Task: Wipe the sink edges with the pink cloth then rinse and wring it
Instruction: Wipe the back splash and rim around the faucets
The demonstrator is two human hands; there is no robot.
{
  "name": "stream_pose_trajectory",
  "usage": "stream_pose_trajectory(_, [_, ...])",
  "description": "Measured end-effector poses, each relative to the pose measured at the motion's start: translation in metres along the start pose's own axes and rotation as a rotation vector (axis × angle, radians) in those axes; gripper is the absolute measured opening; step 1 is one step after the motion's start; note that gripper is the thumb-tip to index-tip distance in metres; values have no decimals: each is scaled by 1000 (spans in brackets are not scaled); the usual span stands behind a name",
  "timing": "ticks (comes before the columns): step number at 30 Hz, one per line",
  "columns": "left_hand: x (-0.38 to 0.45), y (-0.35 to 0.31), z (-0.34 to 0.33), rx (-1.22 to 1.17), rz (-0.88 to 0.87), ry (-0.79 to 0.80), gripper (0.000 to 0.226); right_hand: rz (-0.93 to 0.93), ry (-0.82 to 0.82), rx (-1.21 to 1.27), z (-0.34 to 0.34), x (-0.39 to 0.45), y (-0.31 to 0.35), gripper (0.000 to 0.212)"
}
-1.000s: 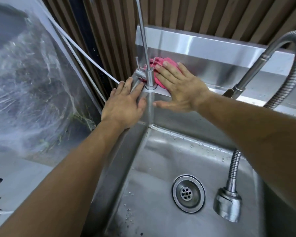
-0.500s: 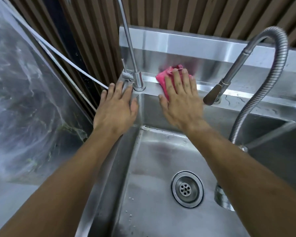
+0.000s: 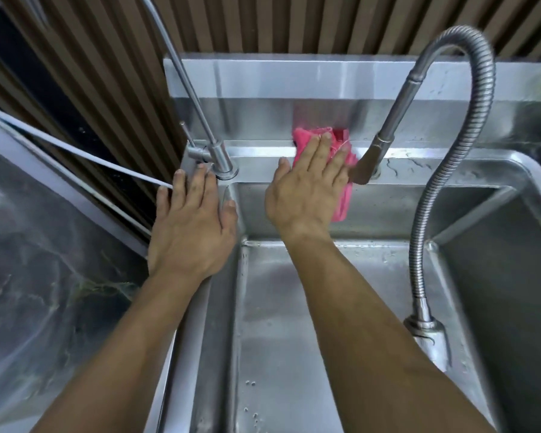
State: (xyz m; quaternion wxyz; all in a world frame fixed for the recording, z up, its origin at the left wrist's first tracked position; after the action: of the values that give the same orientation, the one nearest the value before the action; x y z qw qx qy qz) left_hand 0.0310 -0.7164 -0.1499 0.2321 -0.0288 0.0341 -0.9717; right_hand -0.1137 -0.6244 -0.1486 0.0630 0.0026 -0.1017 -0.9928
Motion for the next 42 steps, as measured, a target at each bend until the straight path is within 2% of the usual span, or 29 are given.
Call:
stream_pose_trajectory(2, [0, 0, -2, 5, 0, -1, 66, -9, 4, 11, -3, -11, 19, 66])
stream_pose_trajectory(5, [1, 1, -1, 23, -11, -11, 64, 232, 36, 41, -5, -21, 29, 63])
stream_pose_trajectory(7, [0, 2, -2, 30, -22, -8, 63, 352, 0, 16, -4, -13, 15, 61])
stream_pose_trajectory(9, [0, 2, 0, 37, -29, -3, 69, 316, -67, -15, -2, -1, -7, 61])
stream_pose_trajectory(11, [-1, 1, 1, 34, -34, 2, 73, 157, -72, 6, -1, 7, -20, 61])
stream_pose_trajectory(16, [-2, 0, 2, 31, -28, 3, 75, -100, -32, 25, -4, 2, 6, 66])
stream_pose_trajectory(18, [-1, 0, 2, 20, -29, -9, 75, -80, -66, -36, -3, 4, 7, 67])
stream_pose_trajectory(21, [-1, 0, 3, -10, -28, -21, 74, 53, -108, -75, -2, 8, -6, 67])
stream_pose_trajectory(25, [-4, -3, 7, -54, -26, -40, 63, 204, -110, -71, 4, 8, -14, 65])
stream_pose_trajectory(27, [-6, -6, 12, -59, -49, -81, 57, 250, -98, -62, 6, 7, -17, 63])
stream_pose_trajectory(31, [-10, -32, 27, -136, -218, -337, 39, 315, -76, -37, 5, 5, -26, 61])
stream_pose_trajectory(33, [2, -51, 32, -211, -318, -410, 37, 296, -71, -21, 3, 4, -25, 62])
stream_pose_trajectory(35, [27, -61, 34, -234, -343, -379, 45, 255, -71, 2, 2, 6, -21, 64])
stream_pose_trajectory(37, [54, -63, 29, -213, -319, -268, 53, 212, -77, 16, 2, 9, -17, 65])
stream_pose_trajectory(40, [72, -58, 5, -123, -321, -105, 57, 176, -89, 26, 2, 10, -15, 64])
stream_pose_trajectory(42, [73, -54, -7, -84, -345, -68, 58, 198, -99, 10, 2, 10, -16, 62])
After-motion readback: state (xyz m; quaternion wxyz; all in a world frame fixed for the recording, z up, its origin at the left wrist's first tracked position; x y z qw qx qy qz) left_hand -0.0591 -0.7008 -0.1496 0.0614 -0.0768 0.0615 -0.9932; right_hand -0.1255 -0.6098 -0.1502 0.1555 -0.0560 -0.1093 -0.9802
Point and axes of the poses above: each hand's wrist, its own x-axis towards the middle knuckle, its own z-axis out of the back of the hand, y = z × x, the point moved 5 cm from there along x, towards the middle knuckle, and after that the axes turned 15 degrees about -z, right-handed, at the moved point
